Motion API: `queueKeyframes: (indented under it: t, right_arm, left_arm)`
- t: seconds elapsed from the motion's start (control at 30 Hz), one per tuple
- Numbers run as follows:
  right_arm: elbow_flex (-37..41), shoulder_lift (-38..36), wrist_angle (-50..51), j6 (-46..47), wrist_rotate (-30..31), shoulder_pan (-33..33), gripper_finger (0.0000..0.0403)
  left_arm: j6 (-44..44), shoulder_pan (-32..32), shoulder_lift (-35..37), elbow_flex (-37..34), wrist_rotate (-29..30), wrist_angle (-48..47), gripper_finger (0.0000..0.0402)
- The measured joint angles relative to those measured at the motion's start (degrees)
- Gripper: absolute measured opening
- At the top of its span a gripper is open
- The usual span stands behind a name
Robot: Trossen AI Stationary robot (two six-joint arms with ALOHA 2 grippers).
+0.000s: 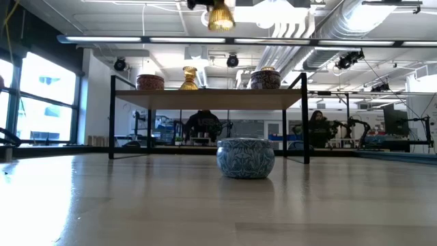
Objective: Pick & Place candle stick holders
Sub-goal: Put the yellow candle holder on the shelf aligned with the yellow candle holder
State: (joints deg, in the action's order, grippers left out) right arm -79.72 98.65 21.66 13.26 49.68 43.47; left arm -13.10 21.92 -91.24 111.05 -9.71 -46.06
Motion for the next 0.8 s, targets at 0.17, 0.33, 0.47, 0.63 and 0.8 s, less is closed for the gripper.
queueKeyframes:
  t: [0.17, 0.33, 0.47, 0.63, 0.8]
  right_arm:
    - [0.00, 0.00, -0.10, 3.67, -0.41, 0.10, 0.0398]
    - [0.00, 0.00, -0.14, 7.18, 0.33, 1.67, 0.0398]
    - [0.00, 0.13, -0.27, 9.27, 3.28, 3.00, 0.0398]
    - [0.00, 0.64, -1.11, 10.42, 5.22, 3.91, 0.0398]
    - [0.00, 1.02, -1.14, 10.90, 5.31, 4.28, 0.0398]
  left_arm:
    - [-1.32, 3.58, -4.74, 0.10, -3.94, 0.43, 0.0137]
    - [-1.76, 7.45, -8.67, 0.10, -6.74, 1.64, 0.0137]
    - [-2.20, 10.38, -11.11, 0.15, -8.70, 1.60, 0.0138]
    - [-2.46, 12.38, -13.28, 0.13, -11.52, 1.29, 0.0138]
    - [-3.35, 12.17, -14.86, 0.13, -12.68, 1.65, 0.0138]
